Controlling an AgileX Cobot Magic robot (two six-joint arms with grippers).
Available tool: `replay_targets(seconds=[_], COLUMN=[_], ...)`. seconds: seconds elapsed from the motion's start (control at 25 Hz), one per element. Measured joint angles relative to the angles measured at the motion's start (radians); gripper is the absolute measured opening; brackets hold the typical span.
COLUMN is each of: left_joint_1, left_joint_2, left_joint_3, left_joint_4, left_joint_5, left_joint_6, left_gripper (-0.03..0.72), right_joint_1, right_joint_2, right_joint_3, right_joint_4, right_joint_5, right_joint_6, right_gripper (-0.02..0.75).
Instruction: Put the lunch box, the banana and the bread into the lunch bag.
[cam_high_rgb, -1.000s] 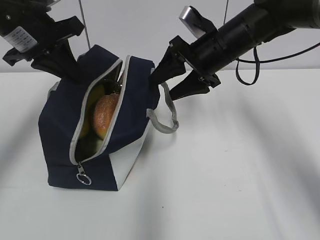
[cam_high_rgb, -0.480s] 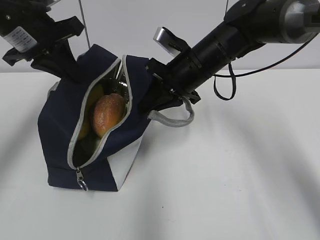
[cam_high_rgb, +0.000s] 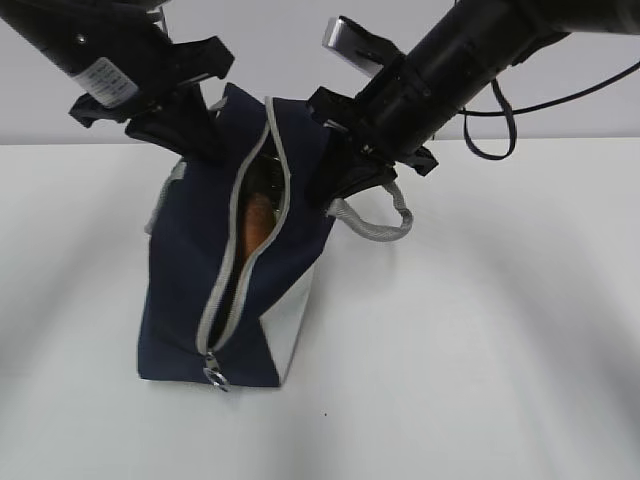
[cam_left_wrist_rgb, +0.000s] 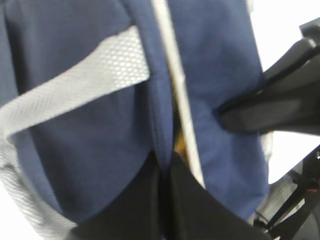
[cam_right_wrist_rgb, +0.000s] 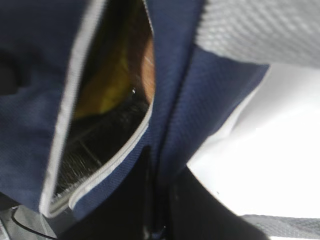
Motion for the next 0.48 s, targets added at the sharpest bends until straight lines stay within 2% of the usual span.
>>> replay_targets(seconds=[0.24,0.48], left_joint_1=[-0.101,-0.114], left_joint_2=[0.006,0.081], left_joint_3=[0.0,0.0], left_joint_4=[-0.034,-0.108], left_joint_5=[-0.151,-0.255], left_joint_6=[0.0,0.0], left_gripper=[-0.003,-0.003], right_joint_1=[-0.033,-0.047], right_joint_2=[-0.079,-0.09], right_joint_3=[-0.033,-0.081], right_joint_4=[-0.16,-0.303], right_joint_5=[0.033,0.043], right_joint_6=[0.087,0.117], right_gripper=[-0.006,-0.007])
